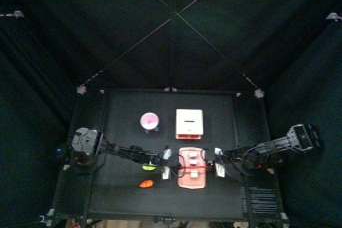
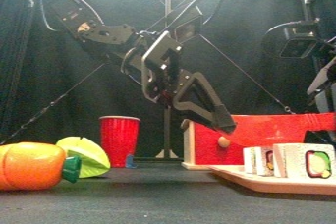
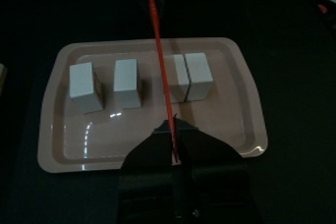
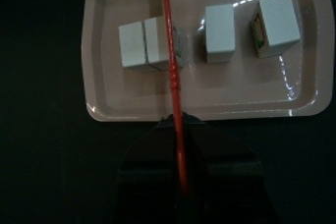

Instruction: Cut sushi roll

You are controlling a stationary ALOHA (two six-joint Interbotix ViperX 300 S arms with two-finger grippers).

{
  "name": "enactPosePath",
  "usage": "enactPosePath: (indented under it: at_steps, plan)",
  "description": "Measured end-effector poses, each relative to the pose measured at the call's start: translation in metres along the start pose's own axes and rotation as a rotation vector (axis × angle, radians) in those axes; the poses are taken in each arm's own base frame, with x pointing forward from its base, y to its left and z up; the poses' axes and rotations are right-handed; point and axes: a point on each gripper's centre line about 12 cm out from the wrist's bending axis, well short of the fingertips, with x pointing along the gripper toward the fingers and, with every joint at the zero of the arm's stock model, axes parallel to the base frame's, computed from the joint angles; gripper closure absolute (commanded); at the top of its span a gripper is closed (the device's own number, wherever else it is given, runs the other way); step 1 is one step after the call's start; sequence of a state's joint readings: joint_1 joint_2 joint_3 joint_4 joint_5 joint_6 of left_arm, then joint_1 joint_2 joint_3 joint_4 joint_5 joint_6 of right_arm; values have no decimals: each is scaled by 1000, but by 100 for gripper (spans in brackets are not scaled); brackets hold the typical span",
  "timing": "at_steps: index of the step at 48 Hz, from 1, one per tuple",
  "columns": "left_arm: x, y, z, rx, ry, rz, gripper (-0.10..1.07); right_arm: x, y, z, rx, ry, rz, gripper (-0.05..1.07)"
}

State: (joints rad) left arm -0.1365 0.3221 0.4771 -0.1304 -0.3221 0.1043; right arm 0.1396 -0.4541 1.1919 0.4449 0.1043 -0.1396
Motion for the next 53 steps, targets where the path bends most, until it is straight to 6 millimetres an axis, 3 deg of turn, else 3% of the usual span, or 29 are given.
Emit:
enactPosePath:
  at_steps: [28,53]
  plan:
    - [-4,-16,9,58,-42,-40,68,-10,27,-1,-46,-27,95,63]
    - [5,-15,2,50,-26,-36,68,-9,21,-2,-42,-24,74,63]
